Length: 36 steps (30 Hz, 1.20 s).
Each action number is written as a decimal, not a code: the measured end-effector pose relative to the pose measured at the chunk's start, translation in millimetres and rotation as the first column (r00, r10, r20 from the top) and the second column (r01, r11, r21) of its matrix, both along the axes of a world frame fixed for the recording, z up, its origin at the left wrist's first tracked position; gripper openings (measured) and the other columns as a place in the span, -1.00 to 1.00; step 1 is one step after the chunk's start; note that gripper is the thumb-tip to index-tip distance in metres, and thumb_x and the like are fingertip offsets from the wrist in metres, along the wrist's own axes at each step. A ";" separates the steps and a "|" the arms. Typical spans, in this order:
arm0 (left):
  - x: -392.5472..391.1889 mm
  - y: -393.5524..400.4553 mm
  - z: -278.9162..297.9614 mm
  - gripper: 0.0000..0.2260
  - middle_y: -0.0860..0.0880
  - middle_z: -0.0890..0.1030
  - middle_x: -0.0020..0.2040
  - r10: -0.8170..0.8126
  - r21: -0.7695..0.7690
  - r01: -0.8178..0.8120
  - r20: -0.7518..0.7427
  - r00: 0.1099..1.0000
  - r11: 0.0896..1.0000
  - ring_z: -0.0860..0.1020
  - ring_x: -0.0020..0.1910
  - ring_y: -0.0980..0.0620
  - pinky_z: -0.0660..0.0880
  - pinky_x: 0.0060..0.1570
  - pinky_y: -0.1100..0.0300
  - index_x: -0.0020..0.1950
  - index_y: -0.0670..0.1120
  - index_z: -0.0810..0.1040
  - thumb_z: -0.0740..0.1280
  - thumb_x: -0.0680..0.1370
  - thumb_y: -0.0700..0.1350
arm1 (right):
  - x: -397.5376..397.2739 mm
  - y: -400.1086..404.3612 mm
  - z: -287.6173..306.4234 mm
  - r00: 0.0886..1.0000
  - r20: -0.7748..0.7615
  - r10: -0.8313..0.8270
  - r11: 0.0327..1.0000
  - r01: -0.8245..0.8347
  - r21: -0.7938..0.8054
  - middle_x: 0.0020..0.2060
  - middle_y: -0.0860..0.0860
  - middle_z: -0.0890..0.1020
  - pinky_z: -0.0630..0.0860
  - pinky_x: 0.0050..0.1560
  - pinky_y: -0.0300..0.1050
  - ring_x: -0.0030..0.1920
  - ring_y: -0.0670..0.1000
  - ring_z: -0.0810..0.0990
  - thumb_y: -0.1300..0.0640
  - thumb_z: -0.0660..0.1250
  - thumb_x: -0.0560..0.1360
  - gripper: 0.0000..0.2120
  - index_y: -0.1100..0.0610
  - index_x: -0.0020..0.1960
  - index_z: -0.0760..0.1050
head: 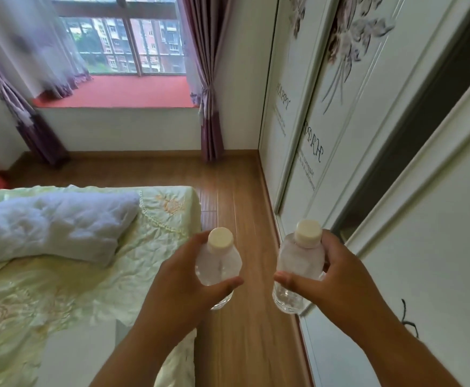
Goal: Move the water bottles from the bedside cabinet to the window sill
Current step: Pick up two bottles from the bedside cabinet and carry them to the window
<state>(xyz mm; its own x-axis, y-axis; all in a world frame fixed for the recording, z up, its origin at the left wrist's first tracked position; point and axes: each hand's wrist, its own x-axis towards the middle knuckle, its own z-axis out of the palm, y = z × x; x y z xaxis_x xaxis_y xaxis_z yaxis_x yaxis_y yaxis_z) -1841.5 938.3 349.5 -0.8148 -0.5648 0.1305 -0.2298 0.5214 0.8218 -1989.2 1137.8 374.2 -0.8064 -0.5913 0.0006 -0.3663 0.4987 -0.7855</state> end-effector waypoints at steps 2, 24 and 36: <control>-24.7 -24.6 5.0 -0.29 0.33 0.58 0.15 -0.008 -0.032 0.008 -0.009 1.000 0.999 0.58 0.13 0.22 0.61 0.10 0.05 0.32 0.34 0.39 0.58 0.23 0.32 | -21.5 -26.2 3.0 1.000 -0.016 0.000 1.000 -0.001 -0.030 0.08 -0.29 0.50 0.58 0.20 -0.06 0.09 -0.17 0.54 -0.31 0.50 0.18 -0.23 -0.17 0.32 0.35; -249.2 -168.3 20.9 -0.39 0.34 0.60 0.08 0.336 -0.088 -0.338 -0.039 0.941 0.937 0.58 0.04 0.30 0.54 -0.07 0.30 0.22 0.29 0.47 0.65 0.25 0.13 | -324.8 -232.8 16.7 0.947 0.023 0.321 0.942 -0.316 -0.116 0.10 -0.19 0.55 0.59 0.15 -0.07 0.14 -0.07 0.56 -0.31 0.53 0.16 -0.20 -0.17 0.33 0.35; -362.5 -268.2 1.2 -0.43 0.39 0.59 0.06 0.297 -0.034 -0.300 -0.063 0.953 0.953 0.57 0.06 0.33 0.48 -0.12 0.49 0.11 0.41 0.47 0.66 0.23 0.10 | -425.3 -331.6 3.5 0.947 0.066 0.314 0.949 -0.313 -0.025 0.10 -0.25 0.53 0.57 0.20 -0.06 0.16 -0.06 0.55 -0.34 0.52 0.14 -0.19 -0.17 0.31 0.34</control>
<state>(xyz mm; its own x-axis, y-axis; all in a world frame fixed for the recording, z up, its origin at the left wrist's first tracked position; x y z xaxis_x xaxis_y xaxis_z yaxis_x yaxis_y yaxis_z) -2204.0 670.1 350.7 -0.6005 -0.7741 0.2005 -0.3345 0.4709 0.8163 -2414.6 806.2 377.7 -0.5785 -0.8148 -0.0379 -0.4479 0.3561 -0.8201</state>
